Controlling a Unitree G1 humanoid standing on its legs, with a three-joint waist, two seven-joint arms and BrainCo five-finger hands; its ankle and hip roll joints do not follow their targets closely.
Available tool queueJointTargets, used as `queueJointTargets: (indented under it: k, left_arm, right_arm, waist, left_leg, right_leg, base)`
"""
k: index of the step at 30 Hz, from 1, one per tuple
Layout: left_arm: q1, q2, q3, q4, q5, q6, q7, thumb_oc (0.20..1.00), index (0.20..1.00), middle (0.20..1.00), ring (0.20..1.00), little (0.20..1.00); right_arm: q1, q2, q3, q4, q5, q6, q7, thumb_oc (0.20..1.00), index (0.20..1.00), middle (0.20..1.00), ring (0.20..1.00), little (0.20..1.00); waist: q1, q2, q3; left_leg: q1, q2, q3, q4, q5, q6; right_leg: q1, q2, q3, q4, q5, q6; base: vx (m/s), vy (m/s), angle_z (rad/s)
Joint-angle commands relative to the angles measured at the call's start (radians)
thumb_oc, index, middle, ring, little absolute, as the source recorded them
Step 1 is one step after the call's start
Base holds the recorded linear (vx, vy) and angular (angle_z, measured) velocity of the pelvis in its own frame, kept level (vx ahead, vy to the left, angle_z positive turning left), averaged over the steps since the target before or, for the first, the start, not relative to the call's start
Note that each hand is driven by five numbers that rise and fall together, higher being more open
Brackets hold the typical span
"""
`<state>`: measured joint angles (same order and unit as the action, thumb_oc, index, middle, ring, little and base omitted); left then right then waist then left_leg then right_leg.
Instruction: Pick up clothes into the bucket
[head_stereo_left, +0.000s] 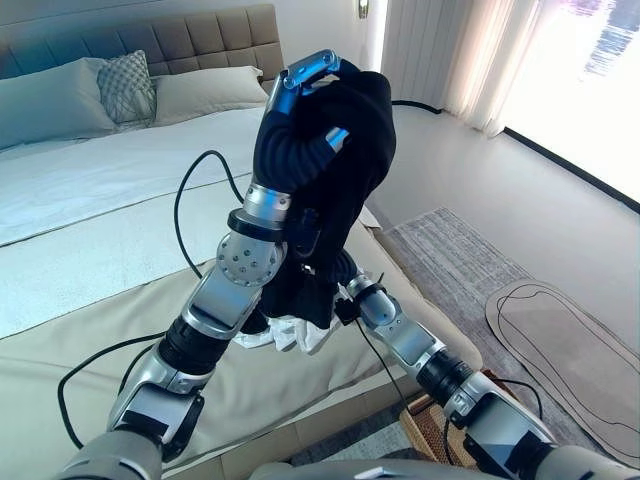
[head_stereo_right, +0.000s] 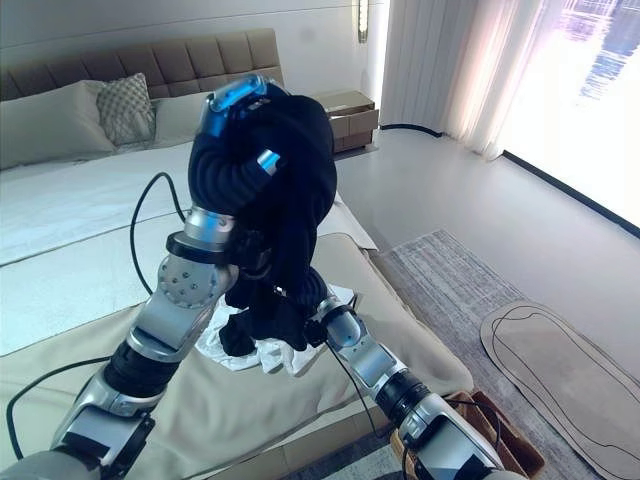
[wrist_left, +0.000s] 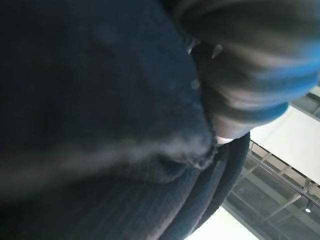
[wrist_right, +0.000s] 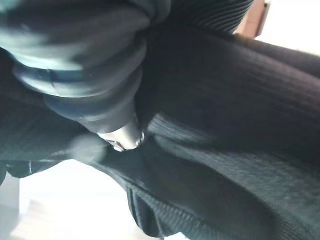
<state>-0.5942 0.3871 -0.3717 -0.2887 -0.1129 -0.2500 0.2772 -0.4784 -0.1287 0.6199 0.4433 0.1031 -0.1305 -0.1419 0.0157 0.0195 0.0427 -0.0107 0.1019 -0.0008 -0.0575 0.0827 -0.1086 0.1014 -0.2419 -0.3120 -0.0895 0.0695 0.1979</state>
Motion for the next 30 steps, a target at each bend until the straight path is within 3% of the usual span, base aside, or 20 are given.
queueJointTargets:
  k: [1,11,16,18,29,30]
  left_arm:
    - [-0.183,-0.020,0.028,-0.009,-0.017,-0.042,0.035,0.200,0.200,0.200,0.200,0.200]
    - [-0.047,0.051,0.111,0.019,0.037,-0.049,0.058,0.200,0.200,0.200,0.200,0.200]
    - [0.168,0.042,0.215,0.038,-0.086,-0.099,0.023,0.200,0.200,0.200,0.200,0.200]
    - [0.303,0.012,0.235,0.123,-0.167,-0.110,-0.042,0.200,0.200,0.200,0.200,0.200]
    - [0.537,-0.049,0.152,0.471,-0.228,-0.073,-0.212,0.200,0.200,0.200,0.200,0.200]
    - [0.552,-0.059,0.121,0.531,-0.236,-0.056,-0.249,0.457,0.457,0.457,0.457,0.457]
  right_arm:
    - [-0.107,0.058,-0.021,-0.014,0.030,-0.033,-0.007,0.200,0.200,0.200,0.200,0.200]
    - [0.041,-0.023,-0.157,-0.128,0.191,-0.086,-0.012,0.200,0.200,0.200,0.200,0.200]
    - [0.159,-0.064,-0.274,-0.233,0.349,-0.137,0.019,0.200,0.200,0.200,0.200,0.200]
    - [0.221,-0.104,-0.334,-0.311,0.455,-0.157,0.096,0.200,0.200,0.200,0.200,0.200]
    - [0.286,-0.137,-0.544,-0.420,0.607,-0.244,0.101,0.200,0.200,0.200,0.200,0.200]
    - [0.285,-0.153,-0.593,-0.421,0.610,-0.257,0.085,0.200,0.200,0.200,0.200,0.200]
  waist:
    - [0.026,-0.032,0.002]
    - [0.010,-0.034,0.004]
    - [0.003,-0.041,0.007]
    - [-0.002,-0.051,0.013]
    - [-0.008,-0.068,0.011]
    - [-0.014,-0.073,0.010]
  left_leg:
    - [0.038,-0.013,0.055,0.064,-0.109,0.043]
    - [0.047,-0.013,0.061,0.054,-0.106,0.042]
    - [0.051,-0.013,0.070,0.052,-0.108,0.041]
    - [0.051,-0.012,0.074,0.052,-0.107,0.039]
    - [0.051,-0.007,0.093,0.068,-0.120,0.043]
    - [0.051,-0.006,0.096,0.071,-0.121,0.044]
  right_leg:
    - [-0.019,0.009,-0.004,0.011,0.019,-0.020]
    - [-0.016,0.008,-0.003,0.011,0.017,-0.019]
    - [-0.020,0.007,0.004,0.012,0.019,-0.019]
    - [-0.023,0.008,0.007,0.012,0.019,-0.021]
    - [-0.039,0.019,0.037,0.014,0.023,-0.018]
    - [-0.042,0.022,0.042,0.015,0.023,-0.018]
  base:
    - [0.00,0.000,0.00]
    - [0.00,0.000,0.00]
    - [0.00,0.000,-0.08]
    - [-0.02,-0.012,-0.10]
    - [0.00,-0.006,-0.07]
    - [0.00,-0.011,-0.10]
